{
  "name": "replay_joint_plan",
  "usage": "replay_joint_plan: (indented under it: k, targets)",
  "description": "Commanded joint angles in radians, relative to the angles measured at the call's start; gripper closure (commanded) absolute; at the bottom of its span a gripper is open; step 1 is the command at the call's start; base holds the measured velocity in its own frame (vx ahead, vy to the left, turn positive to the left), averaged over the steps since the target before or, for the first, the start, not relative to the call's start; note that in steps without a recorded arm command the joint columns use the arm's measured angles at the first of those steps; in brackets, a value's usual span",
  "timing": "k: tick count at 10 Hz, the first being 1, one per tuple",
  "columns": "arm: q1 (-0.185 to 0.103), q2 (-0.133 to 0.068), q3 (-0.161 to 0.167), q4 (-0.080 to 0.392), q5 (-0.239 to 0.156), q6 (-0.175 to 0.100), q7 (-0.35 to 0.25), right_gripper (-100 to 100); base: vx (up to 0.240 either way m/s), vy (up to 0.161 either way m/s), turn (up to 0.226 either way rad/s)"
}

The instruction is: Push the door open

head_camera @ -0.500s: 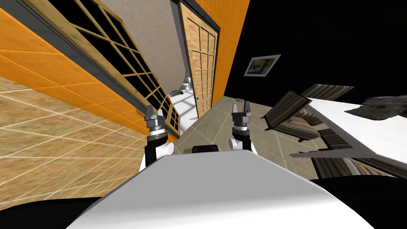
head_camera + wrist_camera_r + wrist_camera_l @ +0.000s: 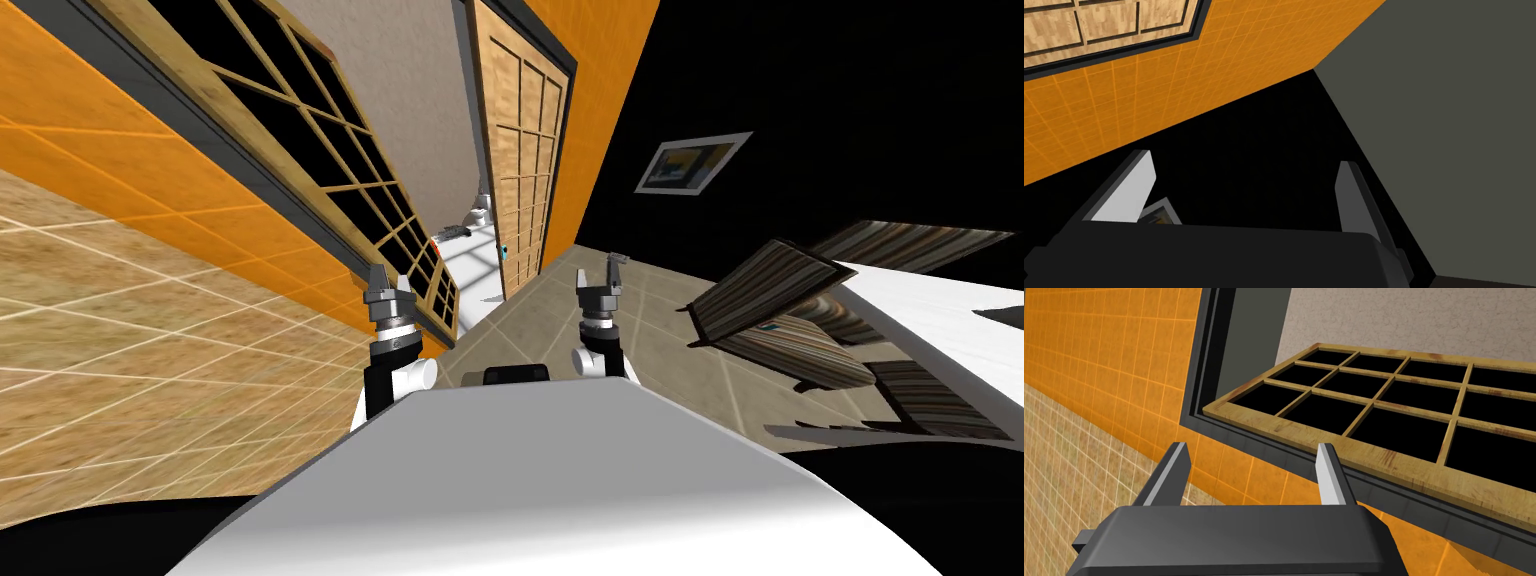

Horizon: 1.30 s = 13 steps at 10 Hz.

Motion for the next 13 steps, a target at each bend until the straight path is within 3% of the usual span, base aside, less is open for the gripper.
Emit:
replay_joint_plan:
  k: [1,5,13]
  targets:
    - [-0.017,-0.012,0.002,0.035,-0.020,-0.003,-0.030,-100,0.150,-0.050,0.161]
    - [-0.052,-0.039,0.012,0.136,-0.077,-0.020,-0.110,-100,0.142,-0.065,0.196]
    - [-0.107,-0.070,0.030,0.299,-0.168,-0.047,-0.240,-100,0.104,-0.062,0.167]
